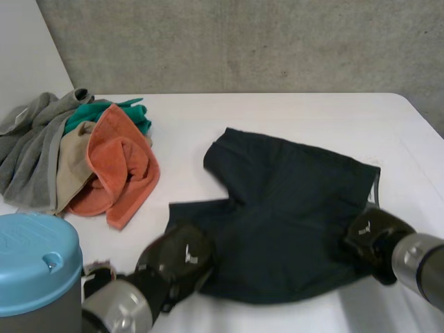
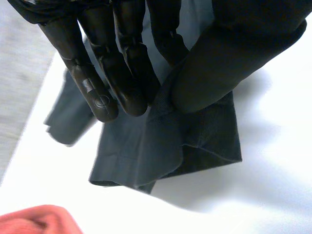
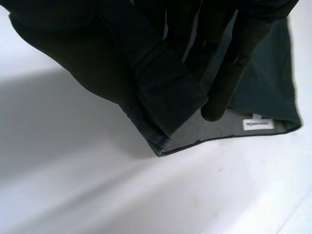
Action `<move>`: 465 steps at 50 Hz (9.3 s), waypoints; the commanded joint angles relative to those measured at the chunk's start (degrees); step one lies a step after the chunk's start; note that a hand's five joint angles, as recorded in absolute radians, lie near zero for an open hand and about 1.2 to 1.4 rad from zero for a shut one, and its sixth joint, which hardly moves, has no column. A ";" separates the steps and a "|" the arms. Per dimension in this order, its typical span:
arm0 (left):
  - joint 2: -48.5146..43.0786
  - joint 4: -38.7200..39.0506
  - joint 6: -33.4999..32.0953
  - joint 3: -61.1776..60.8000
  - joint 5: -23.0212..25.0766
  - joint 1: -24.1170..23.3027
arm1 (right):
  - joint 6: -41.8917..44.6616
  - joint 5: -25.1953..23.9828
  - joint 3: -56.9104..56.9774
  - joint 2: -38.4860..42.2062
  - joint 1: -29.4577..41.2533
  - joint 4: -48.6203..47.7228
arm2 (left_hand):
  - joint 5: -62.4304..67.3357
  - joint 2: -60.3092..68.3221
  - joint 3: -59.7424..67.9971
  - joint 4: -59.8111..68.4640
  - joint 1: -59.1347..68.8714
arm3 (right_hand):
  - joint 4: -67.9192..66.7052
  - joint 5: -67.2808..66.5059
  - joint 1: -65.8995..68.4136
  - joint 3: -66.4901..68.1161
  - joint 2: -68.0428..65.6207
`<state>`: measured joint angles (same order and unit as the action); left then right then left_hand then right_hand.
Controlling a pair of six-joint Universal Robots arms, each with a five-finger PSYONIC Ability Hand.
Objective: Fold the laundry.
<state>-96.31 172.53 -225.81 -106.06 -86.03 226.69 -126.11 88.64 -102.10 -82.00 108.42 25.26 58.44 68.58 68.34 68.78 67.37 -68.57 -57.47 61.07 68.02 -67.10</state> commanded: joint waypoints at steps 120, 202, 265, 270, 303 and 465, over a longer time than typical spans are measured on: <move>-45.36 15.92 34.56 49.02 11.59 12.46 | -10.65 -3.39 -7.50 8.44 -2.42 -19.37 | -14.50 -14.64 -14.39 -14.84 -13.43 | -11.43 -12.53 18.93 11.98 -12.90; -61.19 13.89 35.70 71.96 12.73 2.18 | -10.38 -3.39 -7.76 9.93 -2.07 -19.55 | -20.38 -20.52 -20.28 -20.72 -19.31 | -11.43 -12.53 18.93 11.98 -12.90; -36.32 11.07 20.94 38.22 3.59 14.31 | -10.73 -3.39 -8.03 10.63 -2.42 -20.34 | -7.08 -7.22 -6.98 -7.42 -6.01 | -11.43 -12.53 18.93 11.98 -12.90; -33.43 11.08 21.46 37.69 1.14 13.60 | -10.91 -3.30 -8.11 9.76 -2.16 -20.96 | -58.44 -58.58 -58.34 -58.78 -57.37 | -11.43 -12.53 18.93 11.98 -12.90; -8.89 -1.58 42.21 2.18 -11.08 -2.57 | -36.66 -4.27 -6.53 3.87 -2.60 -32.73 | -43.27 -43.40 -43.16 -43.60 -42.19 | -11.43 -12.53 18.93 11.98 -12.90; -42.29 5.45 29.29 44.45 -9.94 -4.85 | -32.37 -21.41 20.45 28.82 -6.64 -18.41 | -56.38 -56.51 -56.27 -56.72 -55.31 | 58.57 57.47 -51.07 -58.02 57.10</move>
<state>-137.18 182.46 -193.64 -61.75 -93.70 221.77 -163.23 66.30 -83.52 -57.64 100.87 6.52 2.68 11.55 11.83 11.68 11.29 -11.96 -2.73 12.99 11.92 -12.21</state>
